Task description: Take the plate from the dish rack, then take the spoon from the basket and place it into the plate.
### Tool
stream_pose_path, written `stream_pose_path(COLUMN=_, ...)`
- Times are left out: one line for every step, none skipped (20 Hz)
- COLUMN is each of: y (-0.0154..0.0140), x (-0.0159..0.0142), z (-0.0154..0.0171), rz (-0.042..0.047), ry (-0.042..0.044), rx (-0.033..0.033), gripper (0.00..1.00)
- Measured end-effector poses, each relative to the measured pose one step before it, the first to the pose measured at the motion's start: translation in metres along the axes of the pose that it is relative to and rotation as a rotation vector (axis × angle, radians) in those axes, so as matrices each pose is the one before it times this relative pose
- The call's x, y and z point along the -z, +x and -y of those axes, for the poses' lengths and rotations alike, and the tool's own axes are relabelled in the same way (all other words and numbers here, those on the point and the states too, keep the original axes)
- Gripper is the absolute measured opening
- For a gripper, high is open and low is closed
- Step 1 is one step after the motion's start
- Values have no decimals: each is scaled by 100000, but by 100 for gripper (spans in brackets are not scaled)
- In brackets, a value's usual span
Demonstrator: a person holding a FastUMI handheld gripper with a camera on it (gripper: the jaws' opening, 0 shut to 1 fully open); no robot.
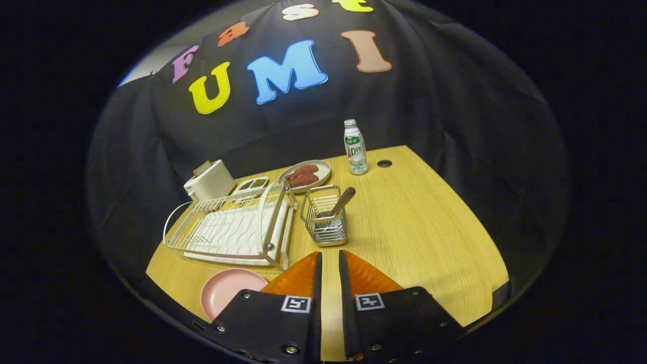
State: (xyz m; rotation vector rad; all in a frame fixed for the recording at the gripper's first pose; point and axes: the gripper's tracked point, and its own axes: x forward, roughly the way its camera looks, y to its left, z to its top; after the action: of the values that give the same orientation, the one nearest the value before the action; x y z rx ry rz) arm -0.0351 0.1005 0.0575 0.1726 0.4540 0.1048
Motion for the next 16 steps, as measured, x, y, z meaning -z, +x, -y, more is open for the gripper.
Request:
stream_pose_path(y=70, x=-727, z=301, rz=3889, ry=-1708, rx=192, gripper=18)
stream_pose_path(y=124, x=-472, z=208, rz=3369, ry=-1807, rx=185, gripper=18)
stream_pose_path(y=334, x=-386, z=264, rz=2474, ry=-1589, rx=-51, gripper=18)
stream_pose_path(y=291, x=-185, z=143, rz=1274, ry=-1105, rx=-30, gripper=18)
stream_pose_path(y=389, x=-24, z=118, rz=737, ry=-573, rx=-227, gripper=18)
stream_pose_path(y=397, x=-52, z=276, rz=568, ry=-220, rx=149, gripper=18)
stream_pose_path(y=481, x=-27, z=216, rz=743, ry=196, rx=-96, gripper=18)
stream_pose_path(y=584, x=11, z=235, rz=508, ry=347, rx=-15, gripper=18)
stream_pose_path(y=614, x=-32, z=164, rz=628, ry=393, rx=-538, gripper=18)
stream_pose_path(y=677, x=84, z=214, rz=80, ry=195, rx=-219, gripper=18)
stream_pose_path(y=597, x=41, z=352, rz=-69, ry=1, rx=-45, gripper=18)
stream_pose_path(y=631, x=-119, z=183, rz=252, ry=365, rx=-200, gripper=18)
stream_pose_path(y=542, x=-126, z=131, rz=-69, ry=1086, rx=-694, gripper=18)
stream_pose_path(y=422, x=-183, z=-419, rz=322, ry=2300, rx=-2396, gripper=18)
stream_pose_path(y=434, x=-298, z=-190, rz=274, ry=1554, rx=-1121, gripper=18)
stream_pose_path(y=529, x=-199, z=192, rz=411, ry=329, rx=-698, gripper=18)
